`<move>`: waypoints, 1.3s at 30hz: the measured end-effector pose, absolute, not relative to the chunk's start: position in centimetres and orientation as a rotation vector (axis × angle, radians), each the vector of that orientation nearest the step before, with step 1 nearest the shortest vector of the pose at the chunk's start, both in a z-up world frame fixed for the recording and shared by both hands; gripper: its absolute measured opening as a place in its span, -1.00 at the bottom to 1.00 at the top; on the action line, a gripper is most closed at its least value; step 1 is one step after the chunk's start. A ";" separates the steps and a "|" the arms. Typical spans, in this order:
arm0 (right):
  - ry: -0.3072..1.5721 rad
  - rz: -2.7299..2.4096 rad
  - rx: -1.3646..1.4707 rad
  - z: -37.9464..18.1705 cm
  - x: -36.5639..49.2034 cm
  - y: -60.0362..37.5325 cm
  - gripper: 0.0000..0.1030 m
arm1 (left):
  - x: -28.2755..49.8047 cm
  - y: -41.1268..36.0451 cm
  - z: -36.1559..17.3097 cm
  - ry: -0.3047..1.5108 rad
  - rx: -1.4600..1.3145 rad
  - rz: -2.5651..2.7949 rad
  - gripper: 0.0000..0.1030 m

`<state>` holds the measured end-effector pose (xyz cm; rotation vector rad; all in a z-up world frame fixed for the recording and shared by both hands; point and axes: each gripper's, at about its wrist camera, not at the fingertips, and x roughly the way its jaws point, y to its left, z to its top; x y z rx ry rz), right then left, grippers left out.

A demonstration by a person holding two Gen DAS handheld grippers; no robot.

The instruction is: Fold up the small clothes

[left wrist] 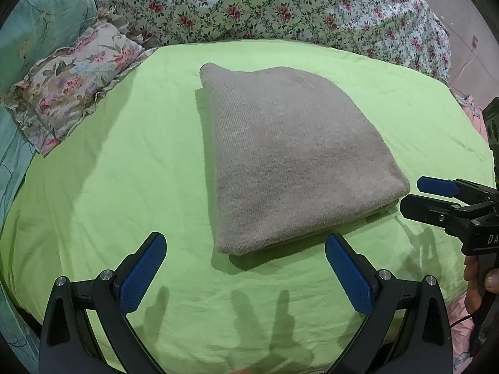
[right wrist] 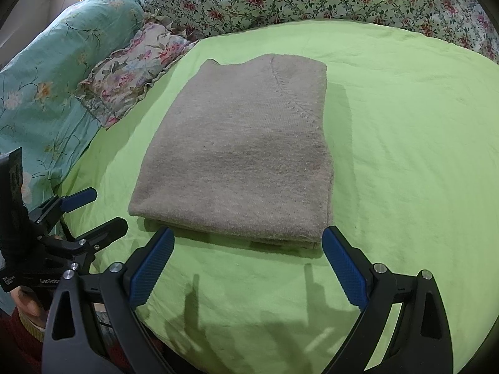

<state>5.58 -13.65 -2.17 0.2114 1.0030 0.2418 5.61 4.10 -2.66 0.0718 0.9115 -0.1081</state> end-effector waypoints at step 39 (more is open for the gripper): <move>1.005 0.238 0.213 -2.3 5.4 -13.1 0.87 | 5.6 3.8 -2.3 0.915 0.073 -0.099 0.98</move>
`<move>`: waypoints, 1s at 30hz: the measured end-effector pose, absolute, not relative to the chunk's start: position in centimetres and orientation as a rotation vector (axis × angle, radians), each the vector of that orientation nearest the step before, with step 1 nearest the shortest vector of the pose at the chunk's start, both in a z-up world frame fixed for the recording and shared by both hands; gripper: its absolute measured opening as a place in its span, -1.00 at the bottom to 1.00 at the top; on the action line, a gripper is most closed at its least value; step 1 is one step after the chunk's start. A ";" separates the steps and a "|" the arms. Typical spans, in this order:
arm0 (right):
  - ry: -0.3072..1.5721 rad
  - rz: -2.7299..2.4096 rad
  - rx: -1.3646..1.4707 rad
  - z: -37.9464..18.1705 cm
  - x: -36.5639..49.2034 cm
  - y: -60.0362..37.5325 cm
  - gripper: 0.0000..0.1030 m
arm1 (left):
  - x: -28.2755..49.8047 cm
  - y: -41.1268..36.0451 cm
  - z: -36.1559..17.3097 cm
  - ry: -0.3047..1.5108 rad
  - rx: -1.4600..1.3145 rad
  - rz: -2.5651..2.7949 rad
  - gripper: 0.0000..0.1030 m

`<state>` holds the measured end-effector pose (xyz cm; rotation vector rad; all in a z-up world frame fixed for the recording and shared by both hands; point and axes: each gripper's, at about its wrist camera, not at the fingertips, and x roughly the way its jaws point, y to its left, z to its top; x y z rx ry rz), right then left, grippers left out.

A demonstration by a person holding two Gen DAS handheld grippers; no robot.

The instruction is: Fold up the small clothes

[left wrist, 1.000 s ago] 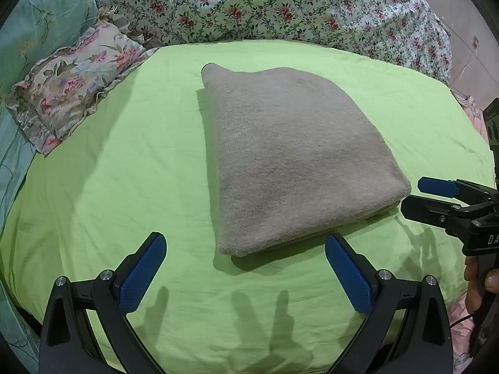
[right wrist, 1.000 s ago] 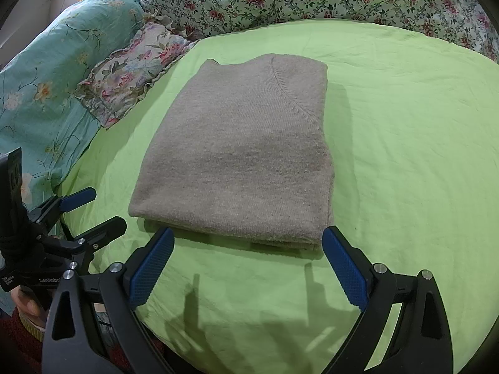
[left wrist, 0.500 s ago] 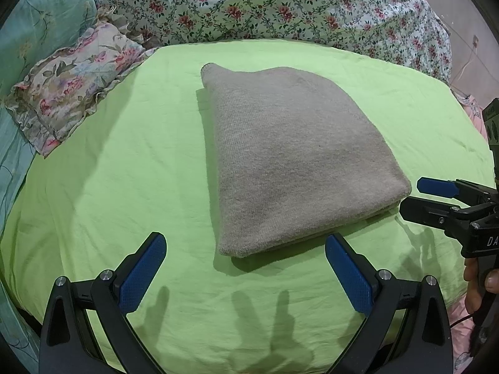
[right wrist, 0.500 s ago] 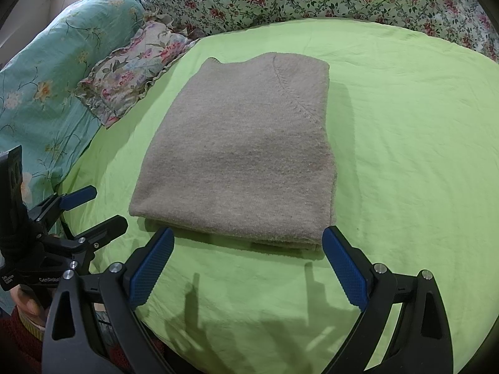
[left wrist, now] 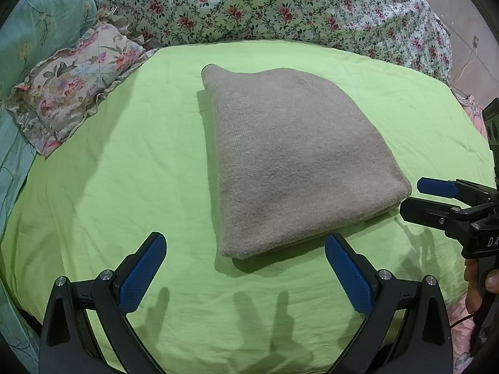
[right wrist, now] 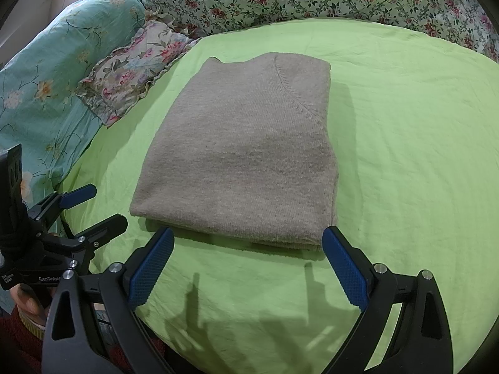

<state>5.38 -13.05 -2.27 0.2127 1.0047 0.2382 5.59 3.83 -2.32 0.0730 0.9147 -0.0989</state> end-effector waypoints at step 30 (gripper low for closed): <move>1.000 0.251 0.213 -1.6 5.4 -13.0 0.87 | 5.5 3.6 -2.1 0.912 0.063 -0.095 0.98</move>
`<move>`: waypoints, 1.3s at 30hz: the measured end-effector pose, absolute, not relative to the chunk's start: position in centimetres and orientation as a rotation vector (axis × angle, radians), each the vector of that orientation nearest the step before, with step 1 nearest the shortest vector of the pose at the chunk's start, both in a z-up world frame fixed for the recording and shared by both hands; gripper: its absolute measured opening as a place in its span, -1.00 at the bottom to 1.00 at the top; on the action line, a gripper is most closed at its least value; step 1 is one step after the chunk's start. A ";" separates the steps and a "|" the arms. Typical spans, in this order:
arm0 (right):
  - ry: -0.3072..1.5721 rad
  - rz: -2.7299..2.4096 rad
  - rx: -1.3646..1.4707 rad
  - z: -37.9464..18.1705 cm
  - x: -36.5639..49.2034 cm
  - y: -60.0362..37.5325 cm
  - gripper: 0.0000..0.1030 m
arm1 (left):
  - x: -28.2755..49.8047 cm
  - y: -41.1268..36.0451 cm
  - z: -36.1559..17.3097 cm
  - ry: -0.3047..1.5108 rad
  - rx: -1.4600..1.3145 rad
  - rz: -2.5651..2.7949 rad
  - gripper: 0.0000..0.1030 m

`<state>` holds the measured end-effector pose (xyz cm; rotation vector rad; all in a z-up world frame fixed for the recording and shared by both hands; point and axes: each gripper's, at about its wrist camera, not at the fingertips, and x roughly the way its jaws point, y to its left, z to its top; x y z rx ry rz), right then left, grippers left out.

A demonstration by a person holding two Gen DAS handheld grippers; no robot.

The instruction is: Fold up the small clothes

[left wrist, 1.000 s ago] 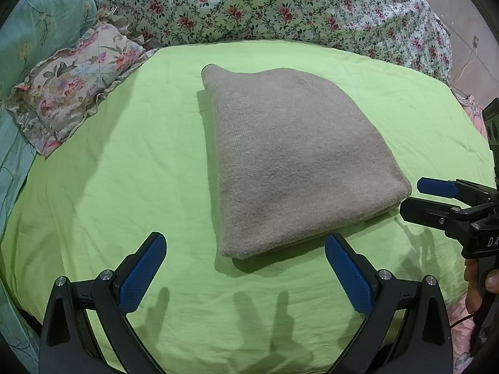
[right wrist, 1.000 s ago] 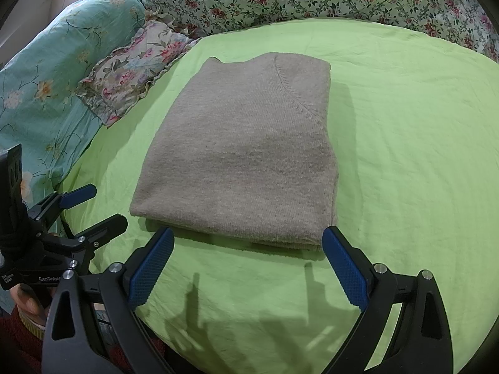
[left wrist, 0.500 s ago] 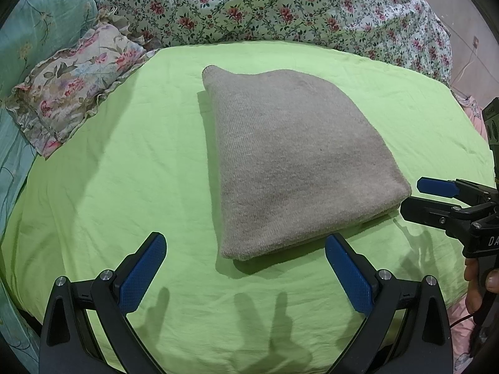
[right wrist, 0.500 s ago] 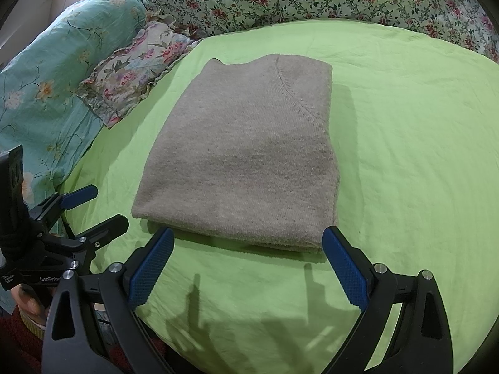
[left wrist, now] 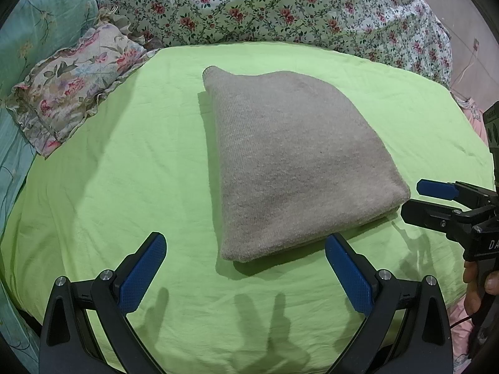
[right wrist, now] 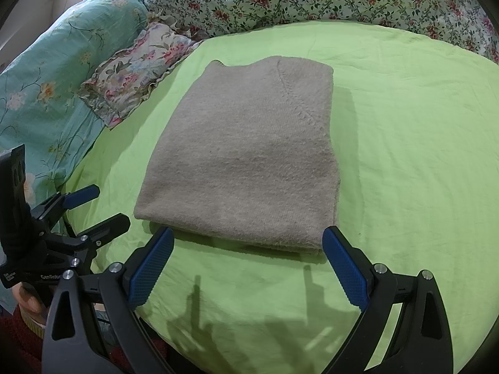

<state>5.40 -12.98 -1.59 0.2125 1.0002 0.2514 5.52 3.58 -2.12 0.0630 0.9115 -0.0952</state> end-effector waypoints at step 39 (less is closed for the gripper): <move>0.990 0.262 0.217 -0.6 8.4 -13.2 0.87 | 8.5 4.3 -0.9 0.879 0.039 -0.071 0.95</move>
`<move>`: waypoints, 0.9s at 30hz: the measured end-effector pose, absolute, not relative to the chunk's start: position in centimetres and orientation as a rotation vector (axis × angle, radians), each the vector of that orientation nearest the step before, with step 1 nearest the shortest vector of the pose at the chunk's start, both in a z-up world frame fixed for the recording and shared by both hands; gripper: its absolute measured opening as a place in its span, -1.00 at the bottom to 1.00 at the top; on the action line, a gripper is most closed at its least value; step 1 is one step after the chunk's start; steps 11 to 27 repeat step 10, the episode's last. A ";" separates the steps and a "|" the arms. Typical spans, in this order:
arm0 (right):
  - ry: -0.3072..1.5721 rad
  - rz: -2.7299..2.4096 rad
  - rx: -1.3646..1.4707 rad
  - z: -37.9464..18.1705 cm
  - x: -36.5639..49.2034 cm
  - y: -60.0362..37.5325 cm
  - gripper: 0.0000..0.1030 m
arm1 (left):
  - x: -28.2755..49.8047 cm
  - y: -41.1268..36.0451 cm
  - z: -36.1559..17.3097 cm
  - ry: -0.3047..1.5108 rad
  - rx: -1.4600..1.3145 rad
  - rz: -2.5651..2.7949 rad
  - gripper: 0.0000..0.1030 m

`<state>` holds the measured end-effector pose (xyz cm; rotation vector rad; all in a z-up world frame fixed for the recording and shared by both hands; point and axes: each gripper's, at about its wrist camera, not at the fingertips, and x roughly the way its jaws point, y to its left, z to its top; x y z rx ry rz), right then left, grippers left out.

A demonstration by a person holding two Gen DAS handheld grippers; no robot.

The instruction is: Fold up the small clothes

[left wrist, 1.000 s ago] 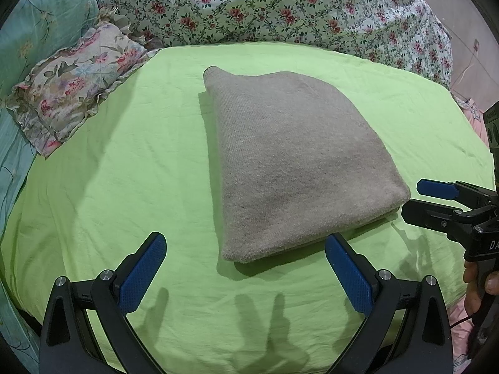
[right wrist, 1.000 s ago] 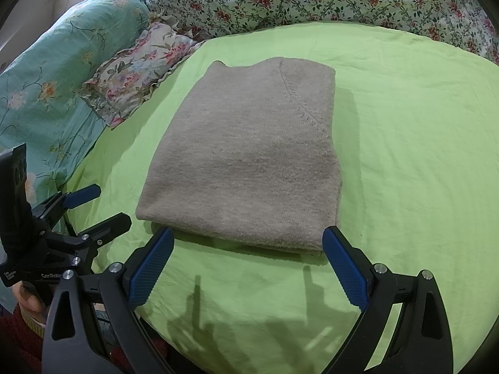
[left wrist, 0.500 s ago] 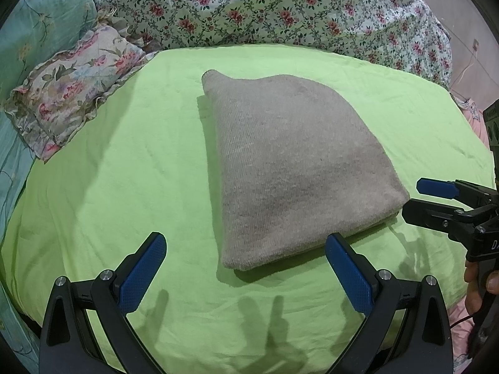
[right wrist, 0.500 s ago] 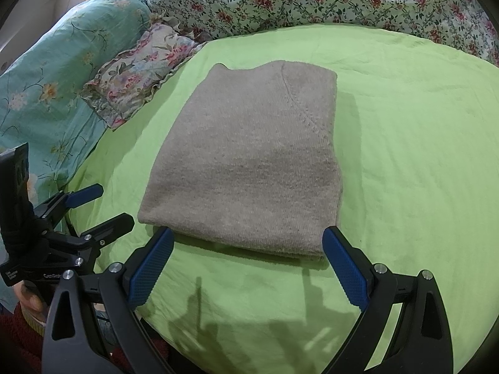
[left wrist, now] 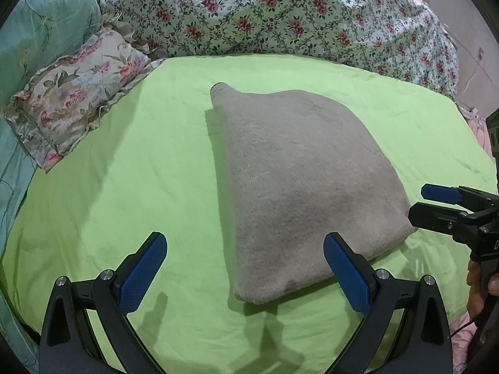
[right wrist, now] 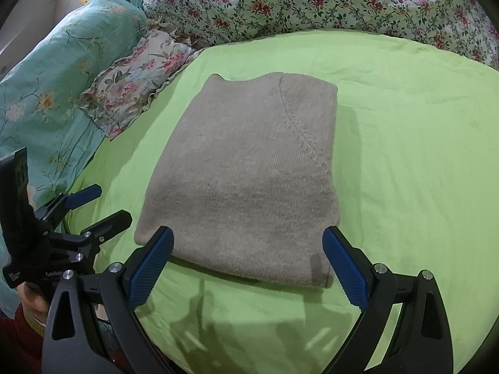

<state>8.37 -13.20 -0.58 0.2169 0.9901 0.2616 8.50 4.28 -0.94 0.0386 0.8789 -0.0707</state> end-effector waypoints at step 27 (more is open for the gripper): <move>0.996 0.277 0.215 -0.3 9.5 -13.2 0.87 | 8.9 4.2 -0.7 0.891 0.019 -0.061 0.96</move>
